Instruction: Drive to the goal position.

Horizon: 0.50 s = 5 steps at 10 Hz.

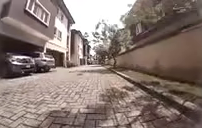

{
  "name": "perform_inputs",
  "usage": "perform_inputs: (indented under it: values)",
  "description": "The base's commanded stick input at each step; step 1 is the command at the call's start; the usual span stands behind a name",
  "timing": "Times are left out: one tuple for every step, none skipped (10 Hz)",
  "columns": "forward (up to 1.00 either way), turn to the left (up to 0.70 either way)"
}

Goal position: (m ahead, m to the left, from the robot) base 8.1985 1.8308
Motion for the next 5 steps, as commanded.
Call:
perform_inputs:
  values:
    - [0.50,0.00]
    - [0.50,0.00]
    - [0.50,0.00]
    - [0.50,0.00]
    - [0.50,0.00]
